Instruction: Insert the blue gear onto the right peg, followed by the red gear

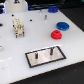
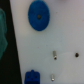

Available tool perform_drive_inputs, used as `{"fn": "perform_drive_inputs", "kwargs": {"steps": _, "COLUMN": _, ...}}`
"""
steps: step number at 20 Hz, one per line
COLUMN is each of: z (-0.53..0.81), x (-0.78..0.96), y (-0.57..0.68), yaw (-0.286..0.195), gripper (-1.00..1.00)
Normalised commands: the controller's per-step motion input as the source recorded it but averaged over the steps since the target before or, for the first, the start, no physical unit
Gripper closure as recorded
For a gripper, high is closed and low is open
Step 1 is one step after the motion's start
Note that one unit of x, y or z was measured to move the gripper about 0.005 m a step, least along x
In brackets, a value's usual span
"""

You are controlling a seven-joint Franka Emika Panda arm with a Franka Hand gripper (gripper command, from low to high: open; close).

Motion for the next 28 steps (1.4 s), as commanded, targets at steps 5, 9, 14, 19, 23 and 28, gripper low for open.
{"fn": "perform_drive_inputs", "kwargs": {"steps": 5, "z": -0.5, "x": -0.32, "y": 0.42, "yaw": 0.0, "gripper": -1.0}}
{"fn": "perform_drive_inputs", "kwargs": {"steps": 9, "z": -0.57, "x": -0.35, "y": 0.11, "yaw": 0.0, "gripper": -1.0}}
{"fn": "perform_drive_inputs", "kwargs": {"steps": 14, "z": -0.55, "x": -0.36, "y": -0.15, "yaw": 0.0, "gripper": -1.0}}
{"fn": "perform_drive_inputs", "kwargs": {"steps": 19, "z": -0.54, "x": -0.28, "y": -0.3, "yaw": 0.0, "gripper": -1.0}}
{"fn": "perform_drive_inputs", "kwargs": {"steps": 23, "z": -0.55, "x": -0.15, "y": -0.32, "yaw": 0.0, "gripper": -1.0}}
{"fn": "perform_drive_inputs", "kwargs": {"steps": 28, "z": -0.23, "x": -0.04, "y": -0.13, "yaw": 0.0, "gripper": -1.0}}
